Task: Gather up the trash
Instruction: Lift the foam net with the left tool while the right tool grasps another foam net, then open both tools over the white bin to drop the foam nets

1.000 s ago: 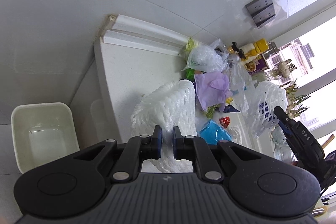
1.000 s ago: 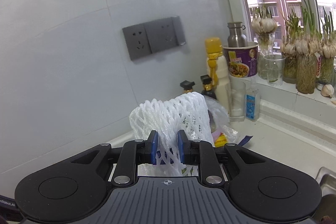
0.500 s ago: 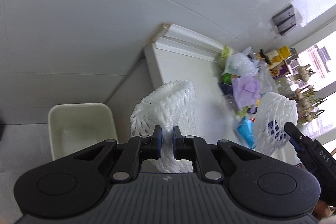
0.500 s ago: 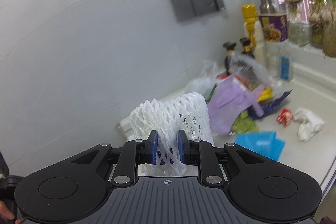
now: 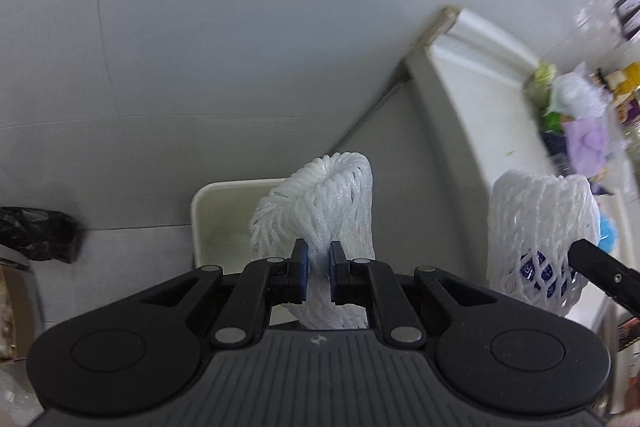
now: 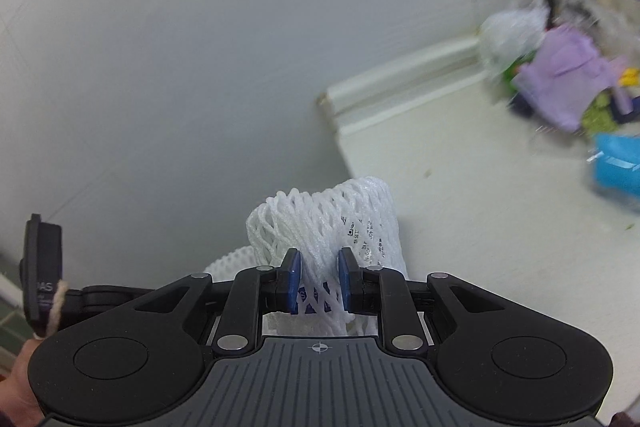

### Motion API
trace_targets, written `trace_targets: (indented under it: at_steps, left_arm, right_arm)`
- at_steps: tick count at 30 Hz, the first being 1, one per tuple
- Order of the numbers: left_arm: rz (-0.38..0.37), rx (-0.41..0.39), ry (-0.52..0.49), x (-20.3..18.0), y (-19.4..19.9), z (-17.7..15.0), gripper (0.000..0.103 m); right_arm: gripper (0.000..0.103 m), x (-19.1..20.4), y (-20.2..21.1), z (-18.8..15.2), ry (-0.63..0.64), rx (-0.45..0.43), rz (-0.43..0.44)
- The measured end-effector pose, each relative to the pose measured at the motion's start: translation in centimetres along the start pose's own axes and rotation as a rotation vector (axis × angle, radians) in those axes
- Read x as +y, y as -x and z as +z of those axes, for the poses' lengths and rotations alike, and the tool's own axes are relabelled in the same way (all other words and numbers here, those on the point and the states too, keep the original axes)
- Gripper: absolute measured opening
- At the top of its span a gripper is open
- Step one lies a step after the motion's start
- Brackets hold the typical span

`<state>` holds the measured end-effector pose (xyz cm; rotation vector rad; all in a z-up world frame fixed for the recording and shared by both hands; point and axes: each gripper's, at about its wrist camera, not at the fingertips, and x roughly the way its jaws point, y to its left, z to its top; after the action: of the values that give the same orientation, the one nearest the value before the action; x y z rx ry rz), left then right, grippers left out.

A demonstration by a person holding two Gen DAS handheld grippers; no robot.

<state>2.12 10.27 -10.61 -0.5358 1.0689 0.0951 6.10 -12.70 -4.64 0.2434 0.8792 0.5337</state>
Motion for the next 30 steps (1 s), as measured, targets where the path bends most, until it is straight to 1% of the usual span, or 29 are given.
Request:
trace_targets:
  at_steps: [2, 3, 9, 14, 17, 22, 25, 28, 29, 30]
  left_arm:
    - [0.025, 0.012, -0.002, 0.7, -1.2, -0.2, 0.009]
    - [0.039, 0.016, -0.006, 0.9, -1.8, -0.2, 0.009]
    - [0.134, 0.039, -0.035, 2.1, -6.0, -0.2, 0.009]
    - [0.181, 0.056, -0.067, 3.0, -9.7, -0.2, 0.009]
    - [0.216, 0.060, -0.090, 3.7, -11.5, -0.5, 0.009]
    - [0.230, 0.083, -0.101, 4.6, -13.7, -0.9, 0.009]
    - [0.239, 0.104, -0.108, 5.1, -15.0, -1.1, 0.009]
    - [0.237, 0.113, -0.110, 5.5, -15.8, -1.3, 0.010]
    - [0.238, 0.115, -0.114, 5.4, -16.1, -1.4, 0.010]
    - [0.238, 0.117, -0.116, 5.4, -16.3, -1.5, 0.011]
  right_arm:
    - [0.019, 0.3, -2.3, -0.5, -0.013, 0.048, 0.007]
    - [0.019, 0.4, -3.6, -0.7, -0.014, 0.072, -0.004]
    - [0.018, 0.8, -11.5, -2.4, 0.023, 0.198, -0.110]
    - [0.018, 0.5, -18.0, -4.3, 0.083, 0.281, -0.161]
    - [0.018, -0.4, -21.3, -5.4, 0.074, 0.329, -0.185]
    - [0.018, -2.2, -25.4, -6.3, 0.036, 0.392, -0.224]
    - [0.018, -2.4, -27.4, -6.5, 0.057, 0.421, -0.234]
    - [0.018, -2.1, -28.5, -7.0, 0.086, 0.436, -0.244]
    - [0.018, -2.5, -29.3, -6.5, 0.097, 0.443, -0.247]
    - [0.018, -2.4, -29.3, -6.7, 0.107, 0.447, -0.251]
